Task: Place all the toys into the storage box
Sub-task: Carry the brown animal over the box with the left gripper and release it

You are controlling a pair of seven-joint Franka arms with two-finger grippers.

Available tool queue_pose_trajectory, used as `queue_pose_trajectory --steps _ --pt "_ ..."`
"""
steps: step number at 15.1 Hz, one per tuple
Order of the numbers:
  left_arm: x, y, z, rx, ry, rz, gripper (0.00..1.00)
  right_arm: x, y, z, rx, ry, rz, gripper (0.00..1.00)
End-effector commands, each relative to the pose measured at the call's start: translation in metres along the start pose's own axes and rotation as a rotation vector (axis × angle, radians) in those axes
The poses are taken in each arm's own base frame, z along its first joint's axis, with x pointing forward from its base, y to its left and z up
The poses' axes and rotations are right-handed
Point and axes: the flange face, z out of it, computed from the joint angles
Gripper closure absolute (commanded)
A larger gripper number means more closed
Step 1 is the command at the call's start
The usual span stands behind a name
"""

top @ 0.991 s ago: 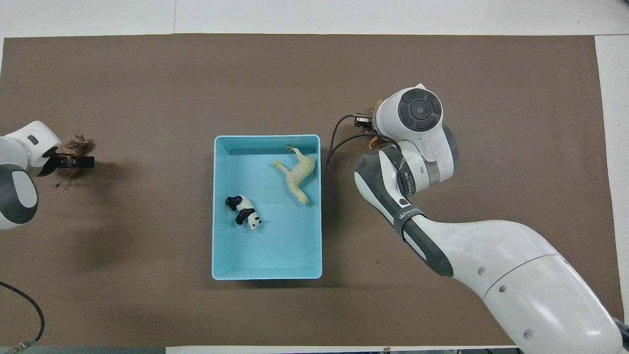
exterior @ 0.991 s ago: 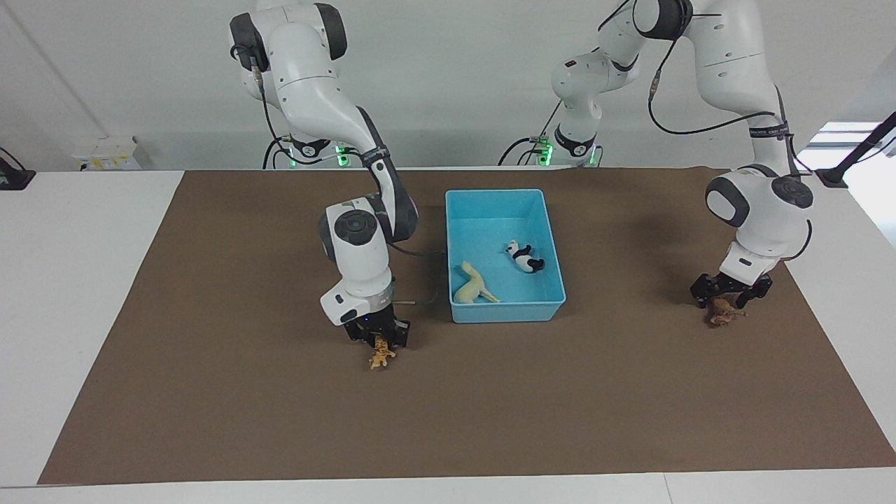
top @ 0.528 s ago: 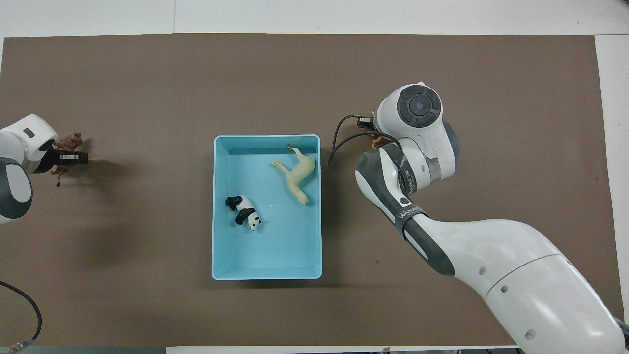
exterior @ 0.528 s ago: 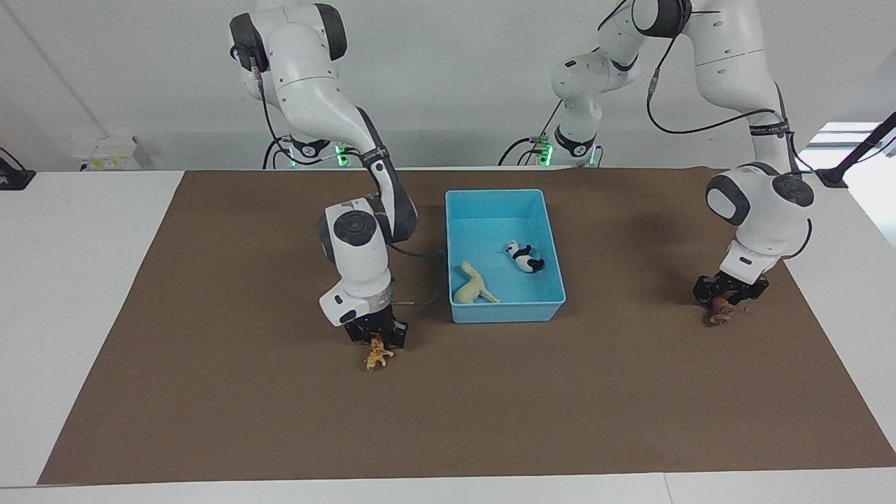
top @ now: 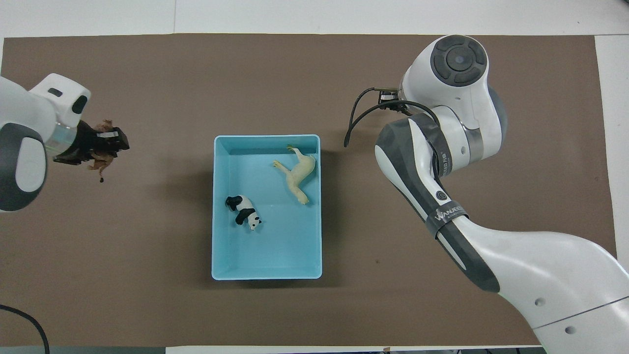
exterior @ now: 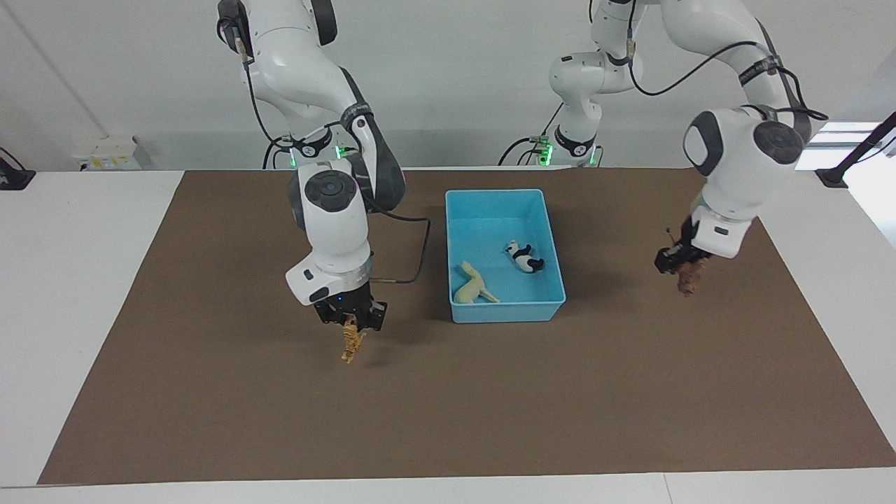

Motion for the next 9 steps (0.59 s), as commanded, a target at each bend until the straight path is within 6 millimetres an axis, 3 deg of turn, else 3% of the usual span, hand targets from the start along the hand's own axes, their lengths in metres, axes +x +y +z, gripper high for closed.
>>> queue_pose_trajectory --steps 1,4,6,7,9 --pt "-0.064 0.084 0.000 0.032 -0.036 -0.100 1.00 0.000 0.007 0.000 -0.022 -0.003 -0.052 1.00" --pt "-0.145 0.156 0.016 0.031 -0.014 -0.178 1.00 0.000 0.010 -0.009 -0.030 0.001 -0.057 1.00" --pt "-0.176 0.170 0.034 -0.012 0.025 -0.161 1.00 -0.001 0.010 -0.009 -0.031 0.000 -0.057 1.00" --pt "-0.184 0.173 0.039 -0.023 0.034 -0.165 0.87 0.000 0.010 -0.009 -0.030 0.001 -0.057 1.00" --pt "-0.185 0.174 0.038 -0.025 0.034 -0.202 0.00 -0.001 0.009 -0.010 -0.030 0.001 -0.057 1.00"
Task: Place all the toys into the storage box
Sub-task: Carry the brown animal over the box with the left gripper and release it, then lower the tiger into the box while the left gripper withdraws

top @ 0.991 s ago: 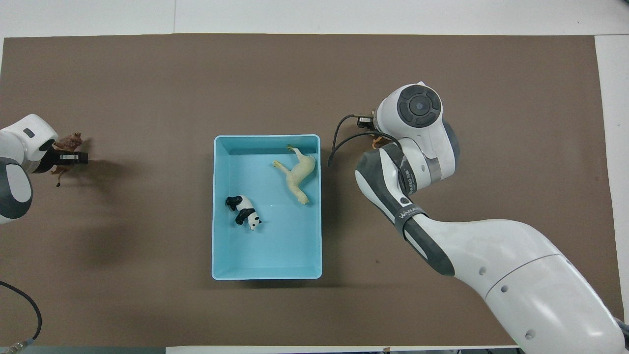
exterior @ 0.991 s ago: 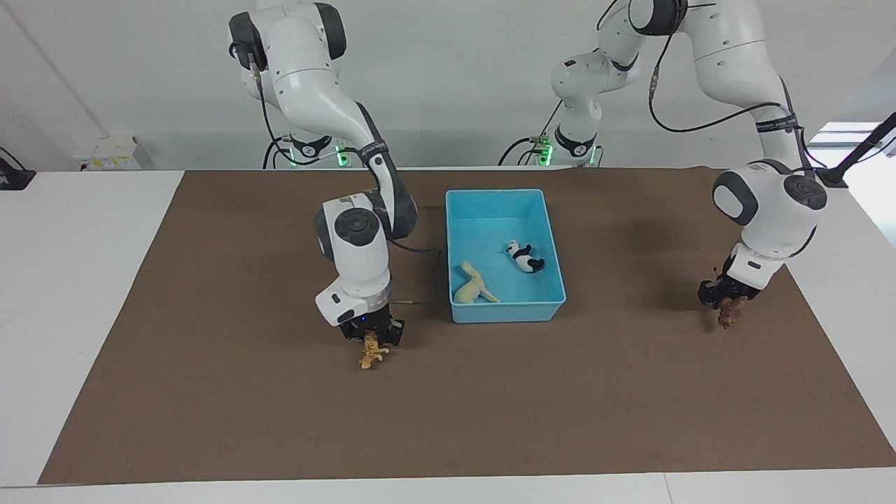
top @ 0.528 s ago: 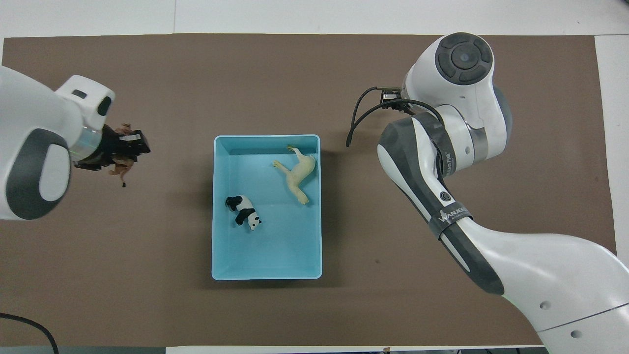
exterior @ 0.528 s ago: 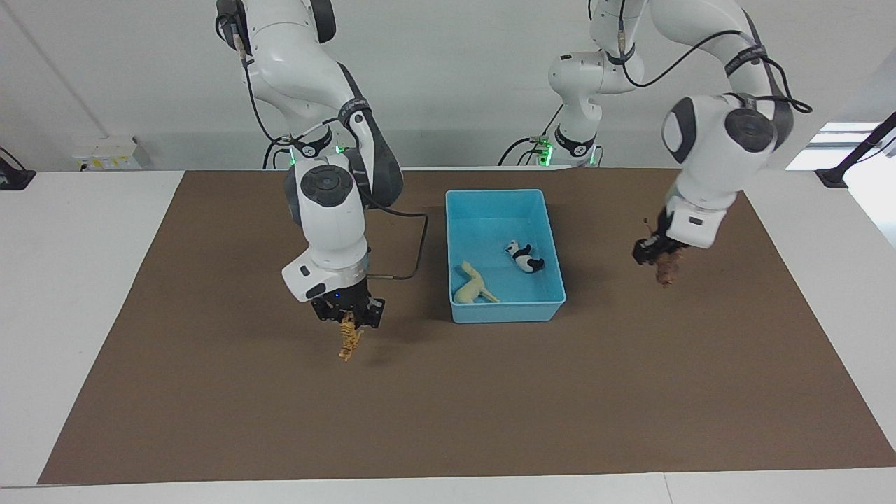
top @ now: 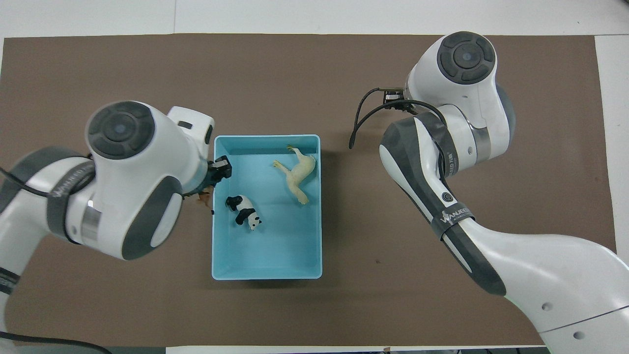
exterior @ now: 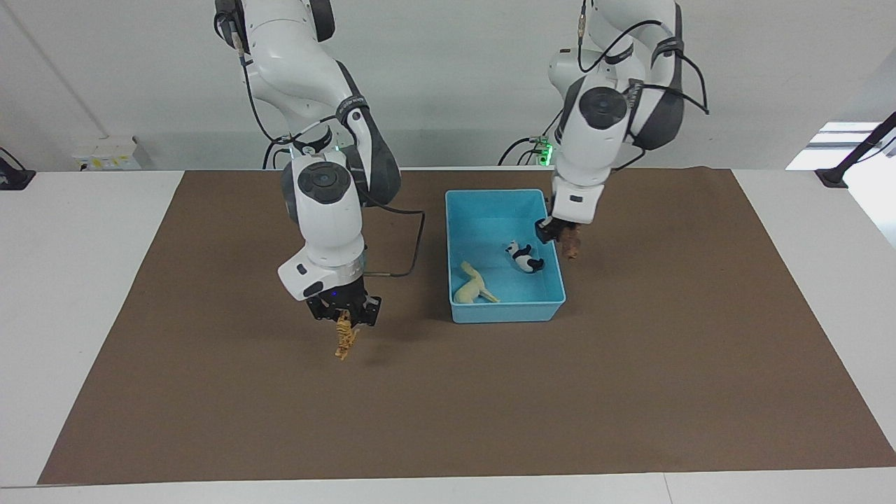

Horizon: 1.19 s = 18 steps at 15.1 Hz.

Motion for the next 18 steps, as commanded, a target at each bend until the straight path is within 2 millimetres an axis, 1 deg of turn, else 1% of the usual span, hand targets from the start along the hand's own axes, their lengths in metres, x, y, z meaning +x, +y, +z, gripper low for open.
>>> queue_pose_trajectory --steps 1,2,3,4,5,7,8,9,10,11,13,14,16,17,18 --pt "0.004 -0.017 -0.013 -0.028 0.014 -0.054 0.00 -0.002 0.004 -0.006 -0.011 -0.001 -0.024 1.00" --pt "0.012 -0.021 -0.022 -0.029 0.015 -0.068 0.00 -0.002 0.004 -0.006 -0.011 -0.001 -0.024 1.00" --pt "0.022 -0.029 -0.037 -0.022 0.011 -0.082 0.00 -0.002 0.003 -0.006 -0.010 0.000 -0.024 1.00" --pt "0.038 -0.042 -0.051 -0.016 0.008 -0.111 0.00 -0.003 0.002 -0.006 -0.010 0.000 -0.027 1.00" --pt "0.054 -0.060 -0.065 -0.017 0.011 -0.119 0.00 -0.004 -0.002 -0.007 -0.009 0.001 -0.031 1.00" --pt "0.087 -0.106 -0.083 -0.017 0.014 -0.035 0.00 -0.012 -0.017 -0.011 -0.005 0.002 -0.039 1.00" --pt "0.102 -0.129 -0.091 -0.010 0.008 -0.008 0.00 -0.023 -0.038 -0.012 -0.003 -0.003 -0.064 1.00" --pt "0.116 -0.149 -0.100 0.002 -0.007 0.033 0.00 -0.034 -0.056 -0.016 -0.004 -0.003 -0.075 1.00" --pt "0.131 -0.169 -0.112 0.012 -0.024 0.089 0.00 -0.046 -0.080 -0.023 -0.010 0.006 -0.079 1.00" --pt "0.146 -0.186 -0.126 0.018 -0.045 0.168 0.00 -0.058 -0.103 -0.036 -0.021 0.036 -0.086 1.00" --pt "0.169 -0.209 -0.141 -0.001 -0.098 0.292 0.00 -0.091 -0.153 -0.059 -0.025 0.066 -0.081 1.00" --pt "0.177 -0.215 -0.146 -0.018 -0.101 0.322 0.00 -0.107 -0.175 -0.071 -0.027 0.071 -0.080 1.00" --pt "0.184 -0.216 -0.152 -0.015 -0.083 0.334 0.00 -0.139 -0.214 -0.089 -0.016 0.095 -0.078 1.00" --pt "0.195 -0.221 -0.156 -0.018 -0.074 0.337 0.00 -0.162 -0.236 -0.093 0.009 0.103 -0.080 1.00" --pt "0.204 -0.225 -0.163 -0.021 -0.070 0.360 0.00 -0.178 -0.249 -0.093 0.037 0.114 -0.078 1.00"
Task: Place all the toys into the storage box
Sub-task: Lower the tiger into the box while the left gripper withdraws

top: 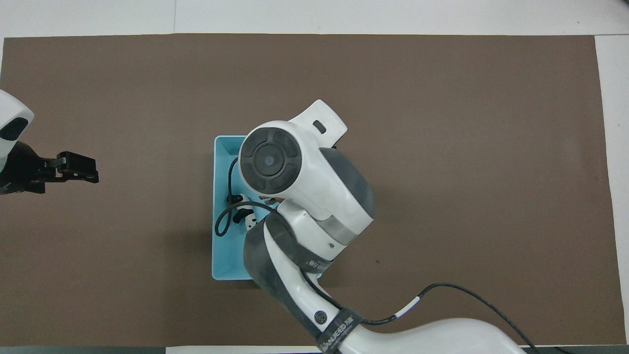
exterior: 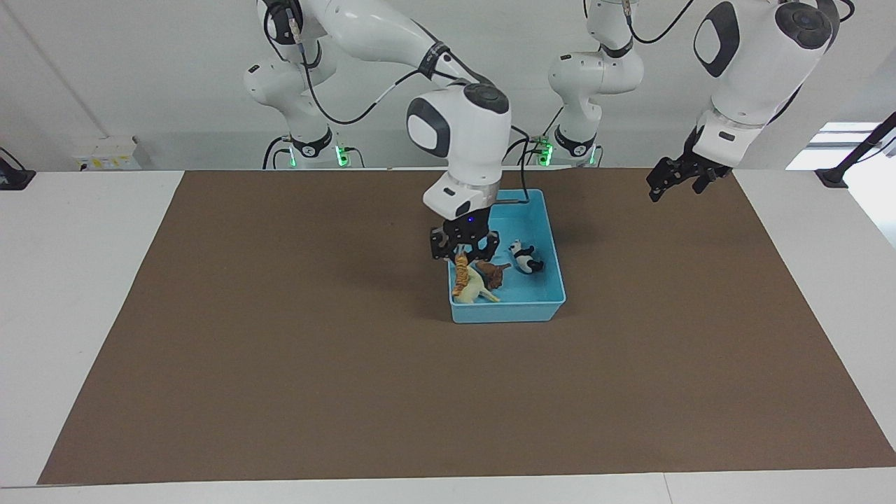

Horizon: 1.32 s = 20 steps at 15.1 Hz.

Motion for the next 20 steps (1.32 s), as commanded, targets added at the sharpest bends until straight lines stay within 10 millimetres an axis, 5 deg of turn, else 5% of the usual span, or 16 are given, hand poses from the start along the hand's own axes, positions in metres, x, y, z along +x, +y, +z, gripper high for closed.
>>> queue_pose_trajectory --steps 1,2,3,8,14,20 --pt "0.021 -0.010 -0.014 -0.010 -0.014 0.056 0.00 -0.034 -0.027 0.010 0.035 0.022 0.017 1.00" --pt "0.028 -0.008 -0.006 -0.008 -0.034 0.069 0.00 -0.044 -0.029 0.013 0.053 0.025 0.015 0.93" --pt "0.031 -0.006 0.001 -0.011 -0.048 0.073 0.00 -0.048 -0.027 0.015 0.053 0.016 0.026 0.05" --pt "0.038 -0.011 0.003 -0.014 -0.040 0.088 0.00 -0.058 -0.034 0.002 0.046 -0.063 0.054 0.00" --pt "0.041 -0.003 -0.005 -0.018 -0.028 0.116 0.00 -0.043 -0.018 -0.001 0.023 -0.065 0.076 0.00" --pt "0.041 0.003 -0.007 -0.017 -0.018 0.127 0.00 0.038 0.088 -0.030 0.023 -0.044 0.090 0.00"
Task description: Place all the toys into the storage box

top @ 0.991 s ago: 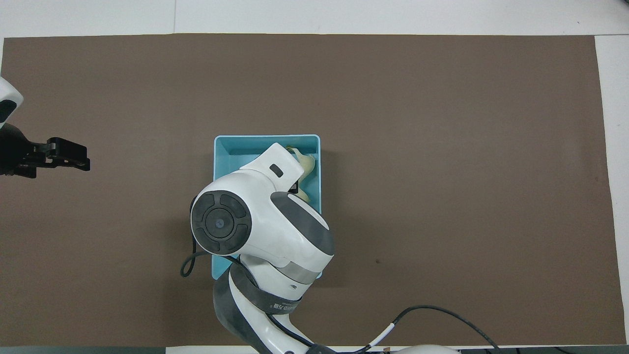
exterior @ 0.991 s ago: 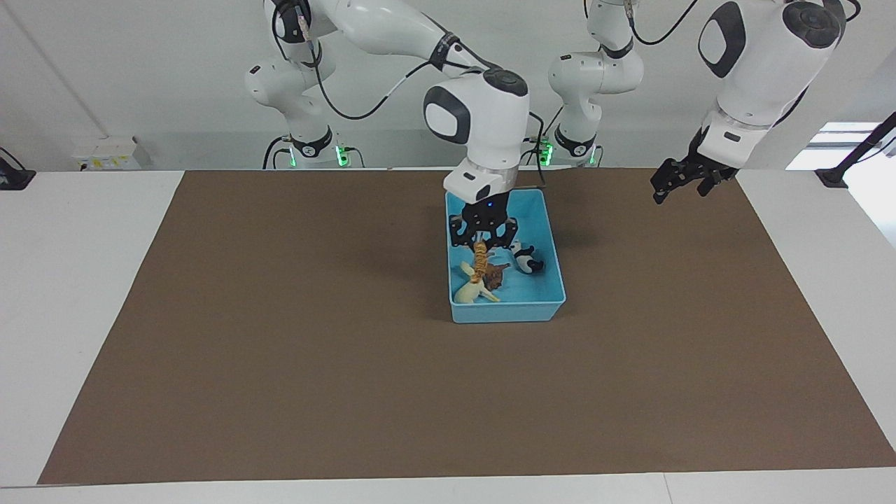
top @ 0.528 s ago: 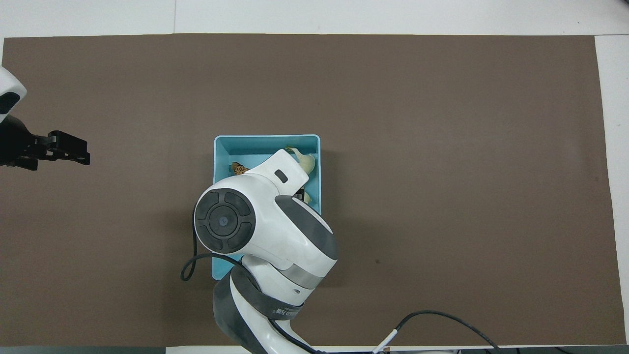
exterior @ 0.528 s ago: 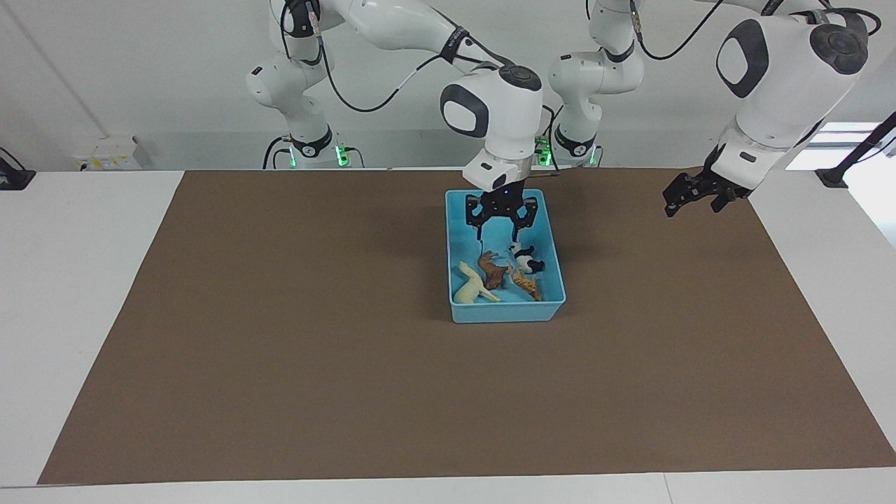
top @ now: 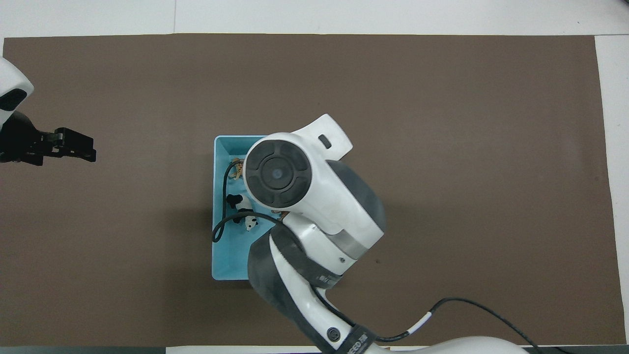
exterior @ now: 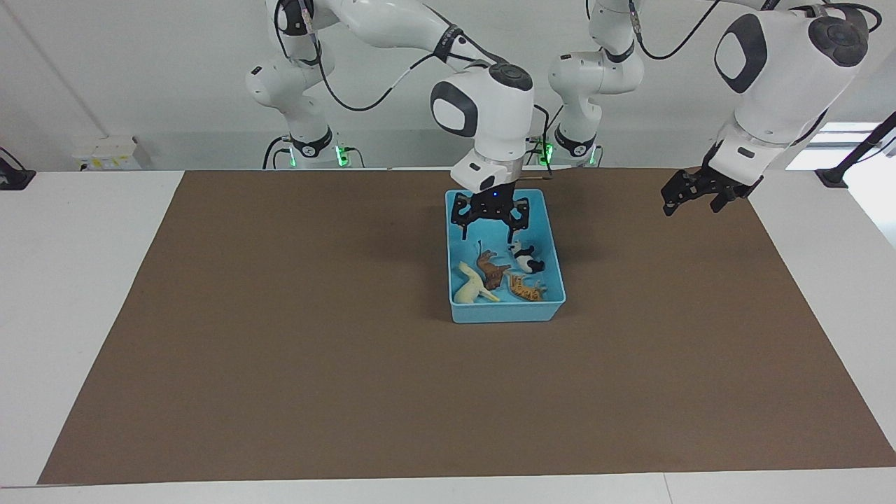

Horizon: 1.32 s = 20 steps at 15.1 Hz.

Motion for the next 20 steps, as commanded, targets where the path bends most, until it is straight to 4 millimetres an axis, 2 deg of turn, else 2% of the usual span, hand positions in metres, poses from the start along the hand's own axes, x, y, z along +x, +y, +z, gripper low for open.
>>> queue_pose_trajectory --steps 1,3,5,7,9,11,13,16,18,20 --pt "0.004 0.001 -0.005 -0.011 -0.002 0.014 0.00 0.039 0.055 -0.017 0.000 -0.011 -0.038 0.00" --pt "0.003 0.000 -0.006 -0.006 -0.005 0.014 0.00 0.069 0.098 -0.024 -0.005 -0.002 -0.110 0.00" --pt "0.004 0.004 -0.006 -0.006 -0.002 0.019 0.00 0.096 0.148 -0.028 -0.021 -0.009 -0.161 0.00" --pt "0.005 -0.002 -0.003 -0.001 -0.011 0.011 0.00 0.122 0.203 -0.033 -0.025 -0.006 -0.179 0.00" --pt "0.005 -0.002 -0.004 -0.001 -0.008 0.011 0.00 0.144 0.261 -0.042 0.030 -0.014 -0.112 0.00" --pt "0.005 -0.001 -0.006 0.000 -0.006 0.013 0.00 0.155 0.310 -0.049 0.031 -0.034 -0.068 0.00" --pt "0.005 0.000 -0.015 -0.003 0.009 0.014 0.00 0.157 0.353 -0.058 0.015 -0.065 -0.059 0.00" --pt "0.005 0.000 -0.015 -0.003 0.009 0.013 0.00 0.139 0.405 -0.088 0.000 -0.152 -0.060 0.00" --pt "0.005 -0.001 -0.015 -0.003 0.008 0.011 0.00 0.124 0.423 -0.109 -0.002 -0.197 -0.048 0.00" --pt "0.005 0.000 -0.015 -0.003 0.008 0.013 0.00 0.114 0.443 -0.122 -0.005 -0.219 -0.020 0.00"
